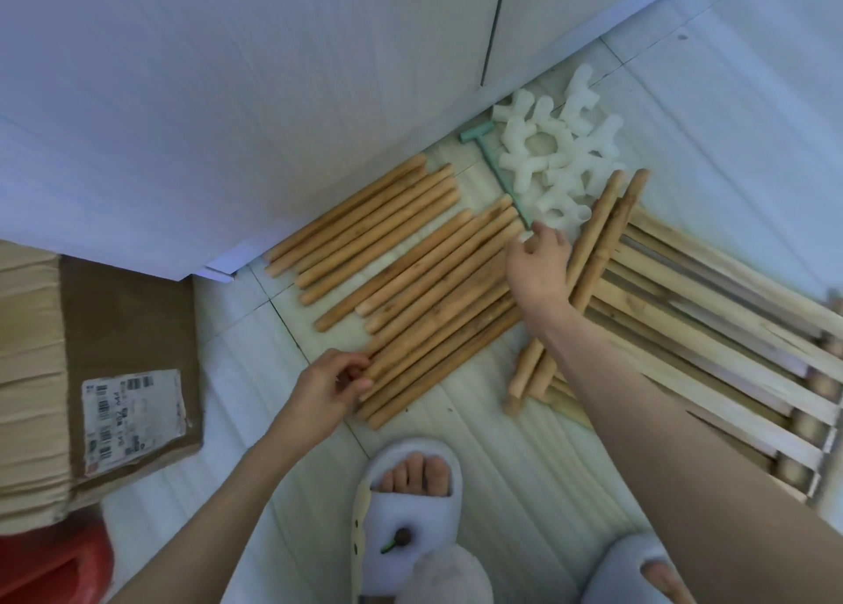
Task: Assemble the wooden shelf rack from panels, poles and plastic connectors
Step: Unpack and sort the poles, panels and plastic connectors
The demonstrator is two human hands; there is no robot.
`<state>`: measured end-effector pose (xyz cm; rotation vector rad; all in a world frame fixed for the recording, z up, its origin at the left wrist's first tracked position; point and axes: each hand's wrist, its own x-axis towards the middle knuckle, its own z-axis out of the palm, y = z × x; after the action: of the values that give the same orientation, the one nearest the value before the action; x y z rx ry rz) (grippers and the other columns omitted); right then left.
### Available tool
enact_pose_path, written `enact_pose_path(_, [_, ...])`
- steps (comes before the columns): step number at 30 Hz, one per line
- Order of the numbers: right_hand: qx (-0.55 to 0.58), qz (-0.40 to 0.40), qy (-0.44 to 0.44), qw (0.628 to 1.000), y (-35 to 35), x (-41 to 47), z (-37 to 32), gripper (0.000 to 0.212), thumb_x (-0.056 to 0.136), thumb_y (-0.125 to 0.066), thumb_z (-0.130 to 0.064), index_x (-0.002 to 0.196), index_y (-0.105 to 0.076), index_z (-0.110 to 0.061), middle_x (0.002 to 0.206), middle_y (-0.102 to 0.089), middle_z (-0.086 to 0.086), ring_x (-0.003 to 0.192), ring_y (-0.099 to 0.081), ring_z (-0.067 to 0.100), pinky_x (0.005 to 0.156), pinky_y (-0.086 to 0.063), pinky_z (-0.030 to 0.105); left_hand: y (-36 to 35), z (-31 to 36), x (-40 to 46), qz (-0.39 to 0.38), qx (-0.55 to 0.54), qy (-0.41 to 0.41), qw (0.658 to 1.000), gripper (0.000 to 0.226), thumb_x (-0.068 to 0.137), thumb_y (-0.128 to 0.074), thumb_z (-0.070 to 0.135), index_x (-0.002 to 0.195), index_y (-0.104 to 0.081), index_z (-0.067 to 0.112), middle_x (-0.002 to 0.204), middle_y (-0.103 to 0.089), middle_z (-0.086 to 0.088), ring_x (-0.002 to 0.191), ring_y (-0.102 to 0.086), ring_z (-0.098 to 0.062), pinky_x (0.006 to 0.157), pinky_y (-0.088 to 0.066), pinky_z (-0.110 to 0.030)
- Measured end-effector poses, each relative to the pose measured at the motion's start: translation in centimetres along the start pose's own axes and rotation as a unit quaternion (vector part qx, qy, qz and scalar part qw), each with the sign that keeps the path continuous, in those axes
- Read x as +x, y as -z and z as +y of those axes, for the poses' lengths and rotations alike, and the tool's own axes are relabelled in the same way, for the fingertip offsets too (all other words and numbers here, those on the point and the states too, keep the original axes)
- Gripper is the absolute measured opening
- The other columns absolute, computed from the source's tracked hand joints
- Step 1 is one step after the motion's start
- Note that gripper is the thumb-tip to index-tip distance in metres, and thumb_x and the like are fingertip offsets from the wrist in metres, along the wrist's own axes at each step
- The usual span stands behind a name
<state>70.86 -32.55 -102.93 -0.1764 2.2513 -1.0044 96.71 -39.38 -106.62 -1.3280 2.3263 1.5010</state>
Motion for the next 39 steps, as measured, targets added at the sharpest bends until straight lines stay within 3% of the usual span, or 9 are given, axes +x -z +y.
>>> enact_pose_path(4, [-0.031, -0.053, -0.027, 0.998, -0.1, -0.7, 1.2, 0.055, 0.1, -0.037, -0.019, 0.15, -0.014, -0.009, 0.158, 0.003, 0.005, 0.145, -0.009, 0.022, 0.112, -0.015, 0.026, -1.1, 0.5, -0.2, 0.008, 0.131, -0.089, 0.987, 0.026, 0.086, -0.062, 0.005, 0.112, -0.061, 0.006, 0.1, -0.051, 0.001, 0.093, -0.052, -0.011, 0.081, -0.035, -0.007])
enact_pose_path(10, [-0.068, -0.063, -0.02, 0.996, -1.1, -3.0, 2.8, 0.054, 0.099, -0.035, -0.013, 0.149, -0.016, -0.009, 0.158, 0.01, 0.008, 0.145, 0.008, 0.021, 0.118, -0.002, 0.031, -2.4, 2.0, 0.6, 0.071, 0.249, -0.153, 0.954, 0.03, 0.087, -0.062, 0.01, 0.117, -0.061, 0.004, 0.107, -0.057, -0.014, 0.094, -0.056, -0.032, 0.077, -0.051, -0.042])
enact_pose_path(14, [-0.035, -0.037, -0.018, 0.999, -1.9, -4.9, 3.2, 0.063, 0.098, -0.037, -0.01, 0.15, 0.0, -0.012, 0.156, 0.018, 0.005, 0.145, 0.011, 0.017, 0.112, 0.0, 0.021, -3.6, 2.5, 1.3, 0.088, 0.324, -0.163, 0.928, 0.044, 0.092, -0.039, 0.029, 0.134, -0.043, 0.016, 0.129, -0.05, -0.014, 0.118, -0.045, -0.029, 0.087, -0.041, -0.049])
enact_pose_path(17, [-0.002, -0.023, -0.05, 0.999, -2.5, -5.4, 3.0, 0.068, 0.098, -0.038, -0.01, 0.149, 0.005, -0.012, 0.157, 0.018, 0.004, 0.145, 0.01, 0.016, 0.112, 0.0, 0.021, -3.5, 2.0, 2.6, 0.078, 0.334, -0.089, 0.935, 0.051, 0.098, -0.033, 0.033, 0.146, -0.029, 0.016, 0.151, -0.027, -0.016, 0.14, -0.023, -0.036, 0.106, -0.023, -0.059])
enact_pose_path(20, [0.041, -0.038, -0.097, 0.994, -2.9, -5.8, 2.9, 0.067, 0.099, -0.038, -0.011, 0.149, 0.006, -0.011, 0.157, 0.014, 0.006, 0.145, 0.007, 0.019, 0.117, -0.005, 0.029, -3.2, 1.1, 4.6, 0.039, 0.323, -0.041, 0.945, 0.055, 0.099, -0.017, 0.041, 0.149, 0.0, 0.025, 0.156, 0.016, 0.0, 0.142, 0.02, -0.025, 0.113, 0.006, -0.056])
enact_pose_path(22, [0.053, -0.054, -0.097, 0.992, -3.3, -6.1, 2.8, 0.068, 0.098, -0.039, -0.011, 0.149, 0.006, -0.013, 0.157, 0.014, 0.006, 0.145, 0.004, 0.021, 0.119, -0.008, 0.034, -3.1, 1.0, 5.7, 0.014, 0.34, -0.06, 0.938, 0.056, 0.098, -0.012, 0.043, 0.149, 0.005, 0.025, 0.15, 0.026, 0.007, 0.14, 0.025, -0.022, 0.111, 0.013, -0.054])
enact_pose_path(31, [0.069, -0.097, -0.089, 0.989, -4.5, -7.1, 2.5, 0.068, 0.098, -0.041, -0.013, 0.15, 0.003, -0.018, 0.156, 0.021, 0.003, 0.145, 0.007, 0.017, 0.115, -0.006, 0.027, -2.2, 0.2, 6.3, 0.019, 0.362, -0.094, 0.927, 0.057, 0.098, -0.013, 0.041, 0.148, 0.006, 0.021, 0.153, 0.019, 0.006, 0.14, 0.024, -0.019, 0.112, 0.013, -0.049])
enact_pose_path(34, [0.091, -0.077, -0.084, 0.989, -4.2, -7.2, 2.6, 0.066, 0.098, -0.041, -0.013, 0.15, -0.001, -0.019, 0.158, 0.012, 0.002, 0.145, 0.003, 0.016, 0.117, -0.007, 0.029, -2.0, -0.7, 5.5, 0.04, 0.367, -0.081, 0.926, 0.055, 0.098, -0.015, 0.04, 0.146, 0.008, 0.022, 0.152, 0.019, 0.007, 0.14, 0.023, -0.019, 0.113, 0.014, -0.049])
enact_pose_path(39, [-0.028, -0.009, -0.003, 1.0, -2.7, -5.2, 2.1, 0.056, 0.098, -0.036, -0.008, 0.149, -0.013, -0.011, 0.158, -0.006, 0.006, 0.145, -0.005, 0.019, 0.115, -0.007, 0.029, -2.1, -1.8, 2.7, 0.129, 0.228, 0.004, 0.965, 0.057, 0.099, -0.022, 0.033, 0.15, -0.001, 0.019, 0.156, 0.012, -0.002, 0.143, 0.016, -0.019, 0.113, 0.012, -0.043])
